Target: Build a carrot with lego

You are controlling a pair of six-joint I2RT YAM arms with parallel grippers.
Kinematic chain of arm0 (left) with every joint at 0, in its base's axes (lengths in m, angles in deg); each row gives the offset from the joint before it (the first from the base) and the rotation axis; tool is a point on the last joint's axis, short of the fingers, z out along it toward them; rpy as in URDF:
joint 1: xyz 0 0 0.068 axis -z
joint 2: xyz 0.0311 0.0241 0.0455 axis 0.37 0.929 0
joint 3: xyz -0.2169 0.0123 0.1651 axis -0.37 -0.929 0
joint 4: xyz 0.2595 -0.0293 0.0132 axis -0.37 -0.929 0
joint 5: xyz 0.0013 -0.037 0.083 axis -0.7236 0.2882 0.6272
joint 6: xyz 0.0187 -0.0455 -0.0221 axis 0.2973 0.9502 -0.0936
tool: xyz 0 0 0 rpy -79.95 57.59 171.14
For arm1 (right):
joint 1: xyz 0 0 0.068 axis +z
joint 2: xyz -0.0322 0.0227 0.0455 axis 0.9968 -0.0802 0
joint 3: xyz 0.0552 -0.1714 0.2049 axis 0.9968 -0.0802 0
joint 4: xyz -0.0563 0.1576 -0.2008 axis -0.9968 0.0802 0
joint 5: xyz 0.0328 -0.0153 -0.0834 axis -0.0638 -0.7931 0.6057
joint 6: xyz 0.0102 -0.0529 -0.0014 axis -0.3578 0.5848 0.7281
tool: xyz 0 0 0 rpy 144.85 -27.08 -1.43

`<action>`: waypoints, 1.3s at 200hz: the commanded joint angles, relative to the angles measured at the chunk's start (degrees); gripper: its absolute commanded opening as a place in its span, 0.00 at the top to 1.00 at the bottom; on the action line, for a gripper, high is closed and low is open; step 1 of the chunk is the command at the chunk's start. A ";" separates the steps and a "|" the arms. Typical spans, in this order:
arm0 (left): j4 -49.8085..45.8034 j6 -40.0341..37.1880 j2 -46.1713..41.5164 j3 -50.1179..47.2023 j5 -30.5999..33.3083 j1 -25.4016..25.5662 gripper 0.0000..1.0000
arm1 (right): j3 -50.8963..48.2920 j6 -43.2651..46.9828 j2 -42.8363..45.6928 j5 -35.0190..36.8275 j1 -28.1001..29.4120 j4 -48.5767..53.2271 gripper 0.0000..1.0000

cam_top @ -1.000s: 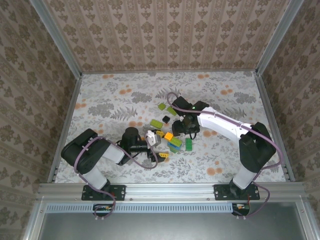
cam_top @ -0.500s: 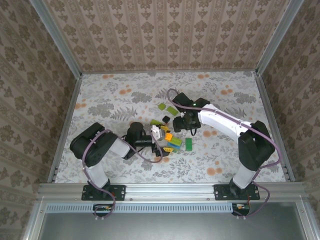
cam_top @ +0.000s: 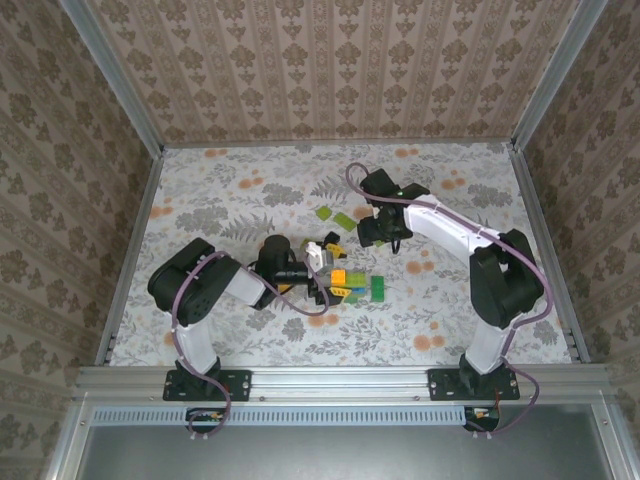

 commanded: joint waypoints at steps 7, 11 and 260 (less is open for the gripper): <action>4.87 2.39 0.98 -0.42 -3.70 -0.29 0.00 | 0.71 1.85 -1.84 -0.42 -0.82 -0.90 0.24; 5.13 2.64 0.99 -0.43 -3.90 -0.21 0.00 | 0.56 1.84 -2.02 -0.50 -1.03 -1.00 0.24; 3.16 2.87 1.77 1.42 -5.21 3.31 0.55 | 0.03 8.17 -9.14 -6.21 -7.47 -7.49 0.26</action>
